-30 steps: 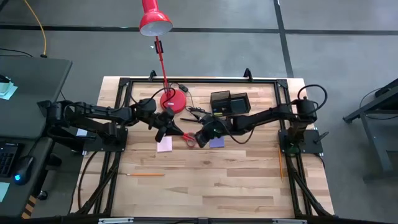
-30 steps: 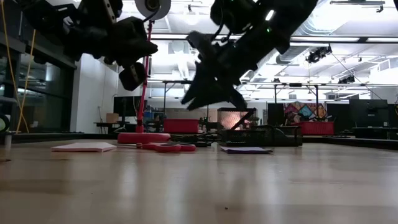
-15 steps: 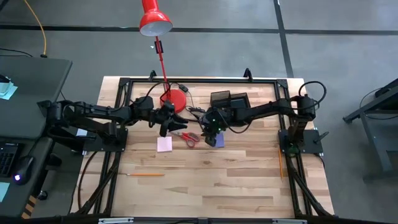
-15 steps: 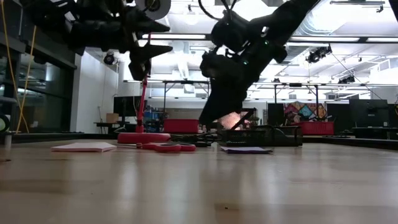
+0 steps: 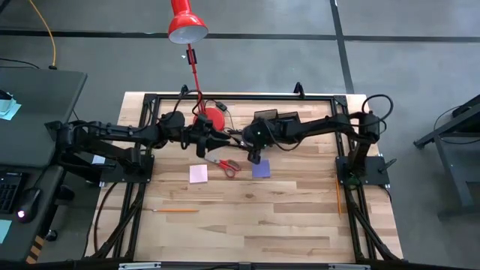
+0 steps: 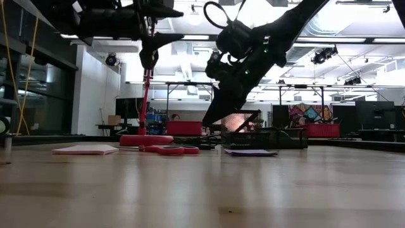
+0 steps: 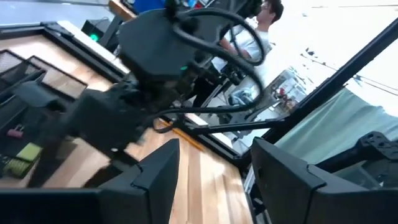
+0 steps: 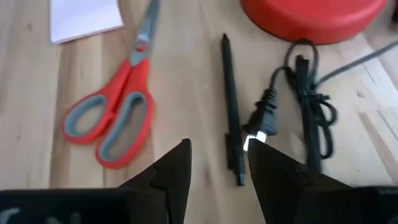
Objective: Pick and place office supplies into organizer
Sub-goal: Put the black pen into the black desk organizer
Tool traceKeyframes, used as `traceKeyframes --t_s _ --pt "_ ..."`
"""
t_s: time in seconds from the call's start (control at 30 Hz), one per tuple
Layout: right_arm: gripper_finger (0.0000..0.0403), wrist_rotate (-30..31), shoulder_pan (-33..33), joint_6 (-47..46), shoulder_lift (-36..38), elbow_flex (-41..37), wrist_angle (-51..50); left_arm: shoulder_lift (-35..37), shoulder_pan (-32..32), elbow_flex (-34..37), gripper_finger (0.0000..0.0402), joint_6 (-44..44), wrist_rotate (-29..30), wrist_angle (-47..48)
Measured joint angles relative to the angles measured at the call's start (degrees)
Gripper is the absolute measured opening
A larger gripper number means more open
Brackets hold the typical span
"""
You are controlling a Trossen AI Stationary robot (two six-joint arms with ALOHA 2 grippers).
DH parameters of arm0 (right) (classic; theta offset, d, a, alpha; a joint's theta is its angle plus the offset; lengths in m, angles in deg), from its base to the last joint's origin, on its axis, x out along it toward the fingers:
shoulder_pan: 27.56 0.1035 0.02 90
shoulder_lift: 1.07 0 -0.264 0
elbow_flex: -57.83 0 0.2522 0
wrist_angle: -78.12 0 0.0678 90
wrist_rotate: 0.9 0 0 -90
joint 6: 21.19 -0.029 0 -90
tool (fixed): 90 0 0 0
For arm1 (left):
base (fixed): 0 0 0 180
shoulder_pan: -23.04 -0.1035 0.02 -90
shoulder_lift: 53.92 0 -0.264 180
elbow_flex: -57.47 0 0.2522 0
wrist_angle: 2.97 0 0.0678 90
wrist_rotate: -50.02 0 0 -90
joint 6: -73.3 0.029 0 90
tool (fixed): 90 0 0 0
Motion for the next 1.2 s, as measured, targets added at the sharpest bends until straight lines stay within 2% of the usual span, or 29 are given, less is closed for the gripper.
traceKeyframes --t_s 0.27,0.47,0.6,1.2 --pt "0.0147 -5.82 -1.32 -1.19 -1.91 -0.04 -1.16 0.0 0.0 -2.46 0.0174 0.52 -1.41 0.0" --pt "0.0145 -5.26 -1.41 -1.24 -3.11 -0.04 -1.39 0.0 -0.03 -2.5 0.0173 0.35 -1.61 -0.01" --pt "0.0147 -2.34 -1.82 -1.39 -3.2 -0.04 -0.61 0.0 -0.03 -2.5 0.0172 0.39 -2.87 0.06" --pt "0.0146 -2.78 -2.79 -3.14 -7.55 -0.02 4.75 0.0 -0.02 -2.48 0.0172 0.37 -4.98 0.12"
